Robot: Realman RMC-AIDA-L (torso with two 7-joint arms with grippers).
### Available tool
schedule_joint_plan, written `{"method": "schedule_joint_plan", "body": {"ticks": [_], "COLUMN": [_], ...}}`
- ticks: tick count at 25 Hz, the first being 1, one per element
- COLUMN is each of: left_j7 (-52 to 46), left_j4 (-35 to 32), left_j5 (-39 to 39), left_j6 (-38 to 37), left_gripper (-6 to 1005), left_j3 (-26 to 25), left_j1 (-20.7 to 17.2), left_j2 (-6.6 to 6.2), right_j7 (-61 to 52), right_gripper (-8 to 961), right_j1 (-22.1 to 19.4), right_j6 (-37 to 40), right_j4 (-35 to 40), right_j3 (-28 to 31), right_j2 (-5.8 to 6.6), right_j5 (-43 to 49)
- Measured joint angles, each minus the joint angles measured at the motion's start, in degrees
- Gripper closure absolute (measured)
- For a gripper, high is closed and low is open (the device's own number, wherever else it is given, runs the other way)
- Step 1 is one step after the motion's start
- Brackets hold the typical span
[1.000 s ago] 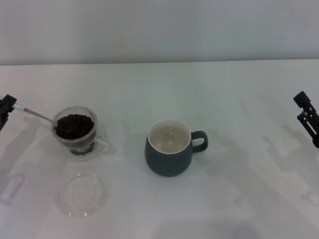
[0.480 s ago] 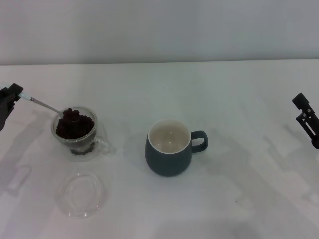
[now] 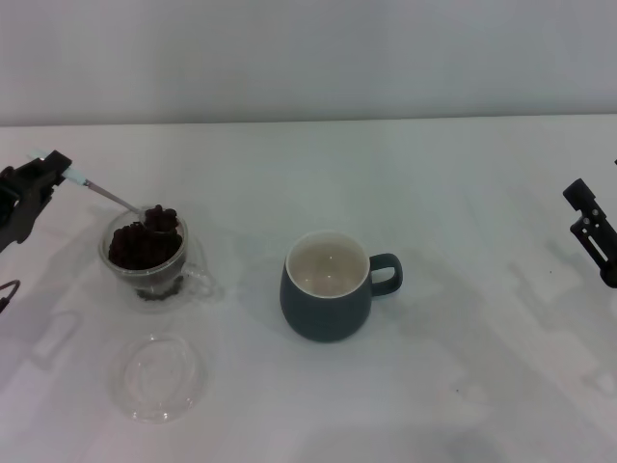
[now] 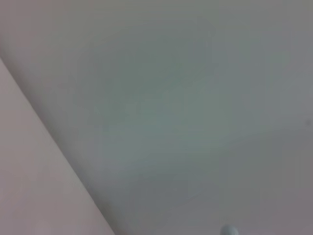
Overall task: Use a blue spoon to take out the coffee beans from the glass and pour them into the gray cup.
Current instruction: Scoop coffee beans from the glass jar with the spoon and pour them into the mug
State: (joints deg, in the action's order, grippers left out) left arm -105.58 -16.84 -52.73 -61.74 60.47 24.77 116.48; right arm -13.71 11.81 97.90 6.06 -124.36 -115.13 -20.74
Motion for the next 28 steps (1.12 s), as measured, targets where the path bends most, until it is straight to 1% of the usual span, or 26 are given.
{"method": "schedule_joint_plan", "body": {"ticks": [4, 9, 16, 28], "left_j7": [0.02, 0.03, 0.03, 0.03], "left_j4": [-0.09, -0.51, -0.53, -0.57], "left_j5": [-1.16, -2.93, -4.69, -7.61], "left_j6": [-0.14, -0.27, -0.85, -3.24], "left_gripper": [874, 874, 875, 875], "left_j3": [0.04, 0.09, 0.18, 0.42], "left_j1": [0.64, 1.5, 2.85, 5.83], "left_j2": [0.26, 0.95, 1.46, 1.78], "right_j7": [0.0, 0.03, 0.06, 0.09], "right_gripper": [302, 303, 302, 303], "right_j1": [0.14, 0.25, 0.23, 0.23], "right_j6": [0.0, 0.09, 0.03, 0.05], "right_j4": [0.0, 0.0, 0.0, 0.0], "right_j3": [0.0, 0.01, 0.0, -0.04], "right_j2": [0.01, 0.06, 0.09, 0.09], "right_j5": [0.0, 0.0, 0.0, 0.0]}}
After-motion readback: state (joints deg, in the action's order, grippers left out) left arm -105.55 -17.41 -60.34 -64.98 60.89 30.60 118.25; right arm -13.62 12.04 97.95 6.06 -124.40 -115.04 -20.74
